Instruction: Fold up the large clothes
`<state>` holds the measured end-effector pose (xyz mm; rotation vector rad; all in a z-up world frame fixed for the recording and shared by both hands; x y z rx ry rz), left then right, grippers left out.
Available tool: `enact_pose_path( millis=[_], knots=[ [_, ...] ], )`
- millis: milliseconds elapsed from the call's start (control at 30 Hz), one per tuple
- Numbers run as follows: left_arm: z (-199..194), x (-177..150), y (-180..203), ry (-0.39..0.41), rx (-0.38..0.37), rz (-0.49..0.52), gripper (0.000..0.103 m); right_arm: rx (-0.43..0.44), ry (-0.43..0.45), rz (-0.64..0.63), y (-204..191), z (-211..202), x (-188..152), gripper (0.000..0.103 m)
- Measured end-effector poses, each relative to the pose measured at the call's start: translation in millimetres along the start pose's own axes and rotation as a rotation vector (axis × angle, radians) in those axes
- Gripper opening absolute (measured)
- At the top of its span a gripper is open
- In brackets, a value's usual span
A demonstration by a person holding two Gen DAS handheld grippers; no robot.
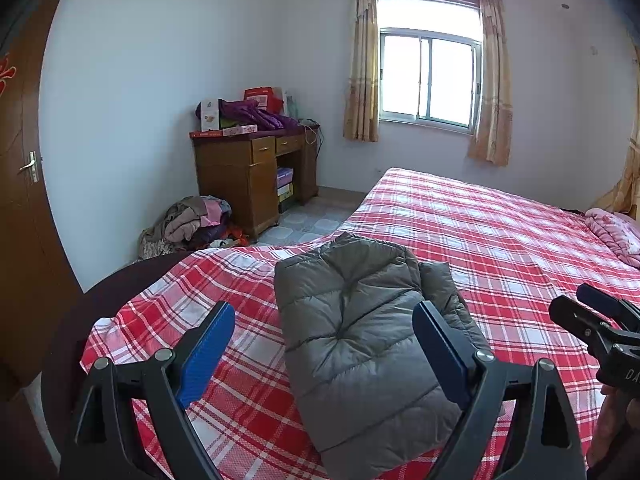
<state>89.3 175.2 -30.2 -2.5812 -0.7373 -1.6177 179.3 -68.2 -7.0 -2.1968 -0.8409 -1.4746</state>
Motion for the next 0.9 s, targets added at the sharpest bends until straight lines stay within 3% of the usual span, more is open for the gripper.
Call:
enact_pose_path(
  millis=[300, 900],
  knots=[
    [-4.7, 2.4, 2.7, 0.038, 0.02, 0.02, 0.091, 0.001, 0.019, -0.005, -3.0, -3.9, 2.7, 0.096],
    [-0.4, -2.6, 4.2, 0.036, 0.014, 0.039, 0.091, 0.011, 0.03, -0.018, -3.9, -6.2, 1.0, 0.097]
  ],
)
Point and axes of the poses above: each gripper's, at about its wrist camera, not at the fingertips, and z roughly the way its jaws point, y to its right, x to its top, the point moved 3 cm from there along z, roughly the way its jaws point, and after that the axes turned 13 degrees about -z, right-handed, at the moved point
